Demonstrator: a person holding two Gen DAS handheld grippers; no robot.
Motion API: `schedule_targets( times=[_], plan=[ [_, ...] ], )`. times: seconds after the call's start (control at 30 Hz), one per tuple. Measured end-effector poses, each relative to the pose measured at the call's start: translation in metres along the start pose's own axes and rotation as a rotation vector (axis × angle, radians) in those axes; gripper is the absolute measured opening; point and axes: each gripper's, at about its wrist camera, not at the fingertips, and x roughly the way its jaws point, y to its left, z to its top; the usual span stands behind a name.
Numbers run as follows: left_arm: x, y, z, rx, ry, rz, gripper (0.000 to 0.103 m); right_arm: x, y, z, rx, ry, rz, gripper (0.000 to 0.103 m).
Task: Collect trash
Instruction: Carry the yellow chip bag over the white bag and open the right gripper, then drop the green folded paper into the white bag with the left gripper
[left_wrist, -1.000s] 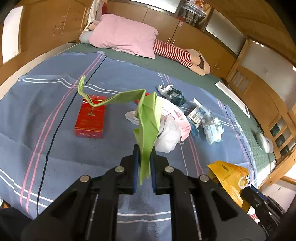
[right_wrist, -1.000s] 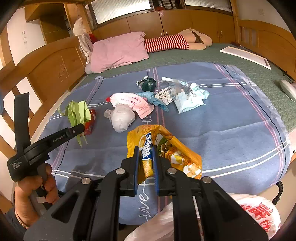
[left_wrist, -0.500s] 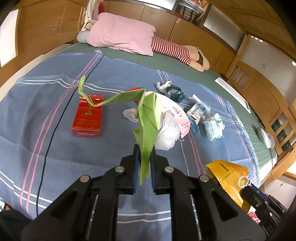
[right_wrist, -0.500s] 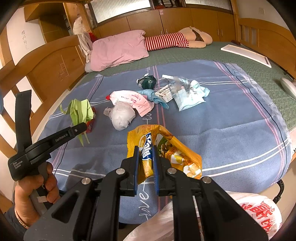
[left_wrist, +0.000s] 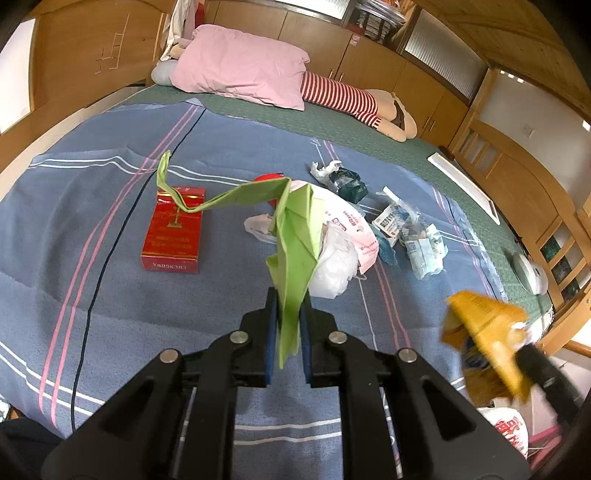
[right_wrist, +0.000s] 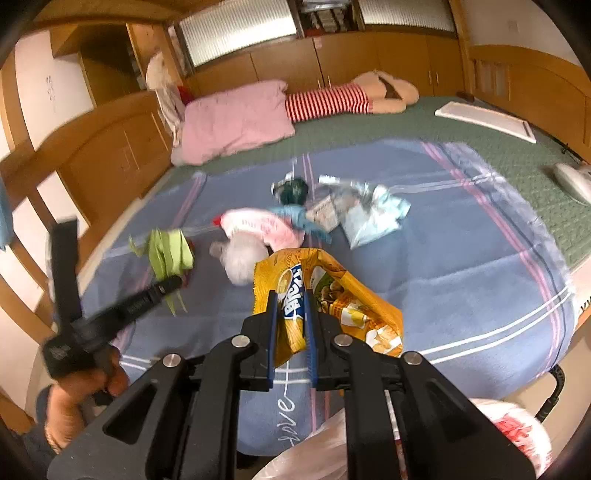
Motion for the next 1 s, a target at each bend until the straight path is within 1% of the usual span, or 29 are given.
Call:
schedule_targets(
  times=[0.13, 0.2, 0.3, 0.37, 0.4, 0.43, 0.5, 0.53, 0.57, 0.6, 0.63, 0.7, 0.73, 0.77, 0.83, 0.9, 0.93, 1.0],
  plan=[
    [-0.003, -0.001, -0.001, 0.009, -0.008, -0.006, 0.012, -0.031, 0.004, 0.005, -0.067, -0.016, 0.011, 0.014],
    [-0.005, -0.001, -0.002, 0.012, -0.01, -0.024, 0.012, -0.051, 0.006, 0.003, -0.109, -0.02, 0.005, 0.014],
    [-0.015, -0.005, -0.005, 0.021, -0.029, -0.08, 0.012, -0.082, 0.005, -0.003, -0.183, -0.016, -0.024, 0.014],
    [-0.028, -0.011, -0.01, 0.049, -0.057, -0.12, 0.012, -0.102, 0.0, -0.01, -0.222, 0.004, -0.059, 0.014],
    [-0.034, -0.015, -0.014, 0.068, -0.076, -0.128, 0.012, -0.109, -0.004, -0.014, -0.226, 0.017, -0.065, 0.014],
    [-0.043, -0.021, -0.02, 0.101, -0.104, -0.152, 0.012, -0.115, -0.008, -0.021, -0.228, 0.042, -0.069, 0.014],
    [-0.058, -0.034, -0.03, 0.156, -0.141, -0.219, 0.012, -0.119, -0.014, -0.035, -0.246, 0.087, -0.092, 0.014],
    [-0.063, -0.041, -0.036, 0.177, -0.146, -0.248, 0.012, -0.117, -0.018, -0.045, -0.257, 0.118, -0.104, 0.014],
    [-0.065, -0.044, -0.042, 0.186, -0.135, -0.274, 0.012, -0.112, -0.023, -0.054, -0.256, 0.156, -0.107, 0.014],
    [-0.064, -0.047, -0.046, 0.188, -0.114, -0.302, 0.012, -0.107, -0.028, -0.061, -0.243, 0.189, -0.108, 0.014],
    [-0.062, -0.049, -0.047, 0.188, -0.104, -0.312, 0.012, -0.099, -0.036, -0.069, -0.21, 0.238, -0.103, 0.015],
    [-0.06, -0.049, -0.048, 0.177, -0.088, -0.326, 0.012, -0.086, -0.049, -0.081, -0.136, 0.317, -0.055, 0.021],
    [-0.058, -0.047, -0.048, 0.164, -0.081, -0.333, 0.012, -0.081, -0.055, -0.085, -0.089, 0.338, -0.037, 0.033],
    [-0.056, -0.045, -0.047, 0.152, -0.073, -0.34, 0.012, -0.08, -0.058, -0.085, -0.061, 0.334, -0.035, 0.048],
    [-0.053, -0.044, -0.047, 0.138, -0.06, -0.352, 0.012, -0.084, -0.065, -0.08, 0.01, 0.275, -0.007, 0.06],
    [-0.054, -0.046, -0.049, 0.154, -0.056, -0.362, 0.012, -0.09, -0.068, -0.071, 0.056, 0.222, 0.018, 0.061],
    [-0.054, -0.051, -0.051, 0.175, -0.047, -0.395, 0.012, -0.095, -0.07, -0.066, 0.073, 0.188, 0.019, 0.061],
    [-0.055, -0.061, -0.056, 0.216, -0.008, -0.495, 0.012, -0.106, -0.074, -0.059, 0.09, 0.13, -0.005, 0.063]
  ],
)
